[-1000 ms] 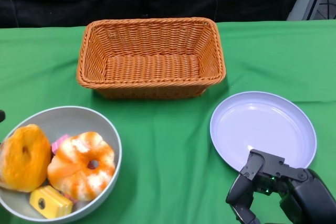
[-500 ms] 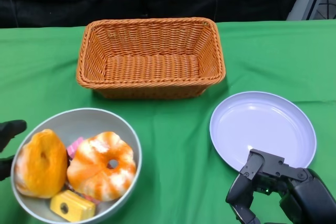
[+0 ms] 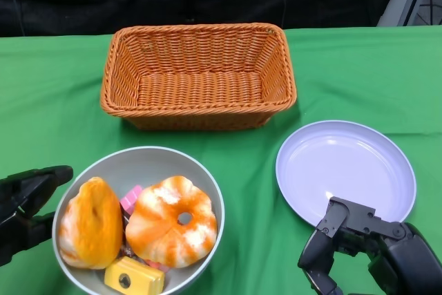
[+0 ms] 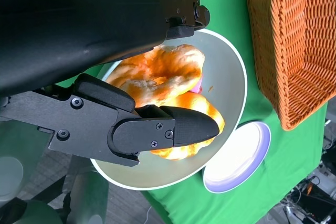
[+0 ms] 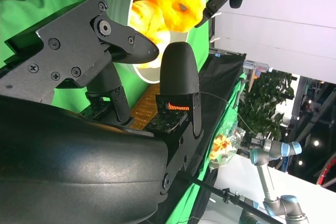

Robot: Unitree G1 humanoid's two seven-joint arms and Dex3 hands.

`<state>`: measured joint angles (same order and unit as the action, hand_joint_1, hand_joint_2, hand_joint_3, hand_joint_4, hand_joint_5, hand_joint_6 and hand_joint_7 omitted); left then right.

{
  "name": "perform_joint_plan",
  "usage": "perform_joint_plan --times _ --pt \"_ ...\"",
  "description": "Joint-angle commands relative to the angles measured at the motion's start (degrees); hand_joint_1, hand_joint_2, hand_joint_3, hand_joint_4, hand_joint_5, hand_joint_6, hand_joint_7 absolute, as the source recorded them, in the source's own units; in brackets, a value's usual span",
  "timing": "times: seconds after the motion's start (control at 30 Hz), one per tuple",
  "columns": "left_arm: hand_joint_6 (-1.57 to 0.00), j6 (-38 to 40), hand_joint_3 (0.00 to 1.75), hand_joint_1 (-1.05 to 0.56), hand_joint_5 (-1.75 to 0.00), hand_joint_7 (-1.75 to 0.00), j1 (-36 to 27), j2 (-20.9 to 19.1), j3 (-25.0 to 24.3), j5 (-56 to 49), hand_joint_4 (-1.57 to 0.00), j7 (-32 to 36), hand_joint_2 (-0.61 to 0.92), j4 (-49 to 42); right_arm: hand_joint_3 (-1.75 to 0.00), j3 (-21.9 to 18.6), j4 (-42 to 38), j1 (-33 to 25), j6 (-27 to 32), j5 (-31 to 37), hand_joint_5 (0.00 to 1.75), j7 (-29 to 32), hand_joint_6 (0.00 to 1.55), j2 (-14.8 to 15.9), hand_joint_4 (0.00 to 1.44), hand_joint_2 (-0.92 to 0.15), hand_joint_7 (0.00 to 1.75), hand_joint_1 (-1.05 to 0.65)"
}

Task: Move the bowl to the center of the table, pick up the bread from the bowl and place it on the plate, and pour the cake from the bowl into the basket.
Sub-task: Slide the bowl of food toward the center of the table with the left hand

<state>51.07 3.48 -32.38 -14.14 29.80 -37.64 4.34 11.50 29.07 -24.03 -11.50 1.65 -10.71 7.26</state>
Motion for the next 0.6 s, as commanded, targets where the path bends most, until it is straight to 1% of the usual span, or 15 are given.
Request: perform_joint_plan --times 0.03,0.2,0.43,0.5,0.6 --pt "0.0 2.2 0.42 -0.75 0.0 0.0 -0.2 0.9 0.1 1.9 0.0 1.0 0.92 3.3 -0.92 -0.4 0.2 -0.1 0.0 0.1 1.64 0.2 0.68 0.5 0.76 -0.55 1.38 -0.16" --pt "0.0 4.3 0.42 -0.75 0.0 0.0 0.2 3.1 0.1 4.0 0.0 2.8 0.92 6.4 -0.93 -0.4 0.3 -0.3 0.3 -0.2 1.65 -0.1 0.68 0.5 0.75 -0.54 1.39 -0.15" --pt "0.0 7.9 0.42 -0.72 0.0 0.0 1.3 6.3 -0.5 6.4 0.0 6.9 0.92 9.7 -0.94 -0.3 -0.1 -0.1 -0.3 -0.2 1.65 -0.1 0.68 0.5 0.76 -0.54 1.39 -0.14" --pt "0.0 7.8 0.44 -0.72 0.0 0.0 1.8 6.8 0.3 6.5 0.0 7.2 0.92 10.5 -0.94 -0.4 -0.2 -0.1 -0.2 -0.2 1.65 -0.1 0.68 0.5 0.76 -0.54 1.39 -0.14" --pt "0.0 5.3 0.47 -0.71 0.0 0.0 2.1 7.6 1.7 5.9 0.0 7.1 0.92 11.0 -0.95 -0.3 -0.3 -0.1 0.0 -0.2 1.65 0.0 0.68 0.3 0.76 -0.53 1.39 -0.14"
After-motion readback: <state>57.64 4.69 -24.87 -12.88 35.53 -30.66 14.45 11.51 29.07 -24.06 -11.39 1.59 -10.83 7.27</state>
